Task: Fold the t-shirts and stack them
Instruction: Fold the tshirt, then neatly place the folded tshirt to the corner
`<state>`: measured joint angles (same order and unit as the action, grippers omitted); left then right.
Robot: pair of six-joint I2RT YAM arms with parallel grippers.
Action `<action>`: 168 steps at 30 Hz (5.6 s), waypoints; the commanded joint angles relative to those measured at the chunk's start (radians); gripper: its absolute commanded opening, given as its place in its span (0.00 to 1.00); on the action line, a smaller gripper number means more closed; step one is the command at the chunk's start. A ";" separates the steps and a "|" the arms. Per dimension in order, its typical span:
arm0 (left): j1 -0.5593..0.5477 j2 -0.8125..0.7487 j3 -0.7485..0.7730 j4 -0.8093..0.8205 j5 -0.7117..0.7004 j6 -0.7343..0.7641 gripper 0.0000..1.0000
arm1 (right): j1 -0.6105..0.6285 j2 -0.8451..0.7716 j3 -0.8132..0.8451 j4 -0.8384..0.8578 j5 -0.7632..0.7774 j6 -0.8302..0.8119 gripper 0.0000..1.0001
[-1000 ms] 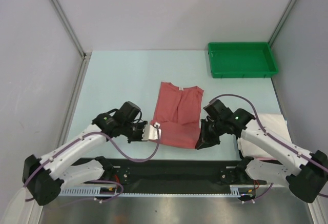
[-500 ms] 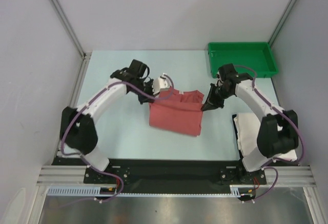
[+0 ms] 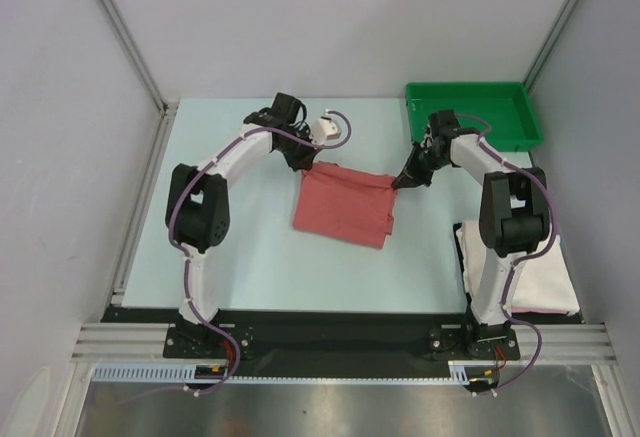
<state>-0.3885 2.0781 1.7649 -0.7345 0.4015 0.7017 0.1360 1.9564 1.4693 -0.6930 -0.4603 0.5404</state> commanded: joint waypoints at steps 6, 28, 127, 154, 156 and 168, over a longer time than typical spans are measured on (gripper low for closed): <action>0.030 0.049 0.084 0.216 -0.015 -0.166 0.43 | -0.049 0.045 0.052 0.105 0.135 0.064 0.34; 0.082 0.068 -0.070 0.357 -0.073 -0.524 0.62 | 0.205 -0.139 -0.216 0.187 0.341 0.078 0.39; -0.029 0.286 0.344 0.021 -0.028 -0.386 0.22 | 0.017 0.010 -0.096 0.182 0.244 -0.112 0.69; 0.105 -0.025 0.141 0.228 -0.083 -0.559 0.54 | 0.010 0.096 -0.135 0.337 0.066 -0.045 0.00; 0.137 -0.101 0.090 0.224 -0.066 -0.554 0.54 | 0.007 0.081 -0.129 0.317 0.048 -0.068 0.00; 0.230 -0.325 -0.168 0.158 -0.050 -0.465 0.54 | 0.024 -0.135 -0.018 -0.331 0.245 -0.440 0.00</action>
<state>-0.1799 1.7954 1.6093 -0.5514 0.3195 0.2123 0.1524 1.9163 1.4006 -0.7746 -0.3183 0.2367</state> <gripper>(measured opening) 0.538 0.039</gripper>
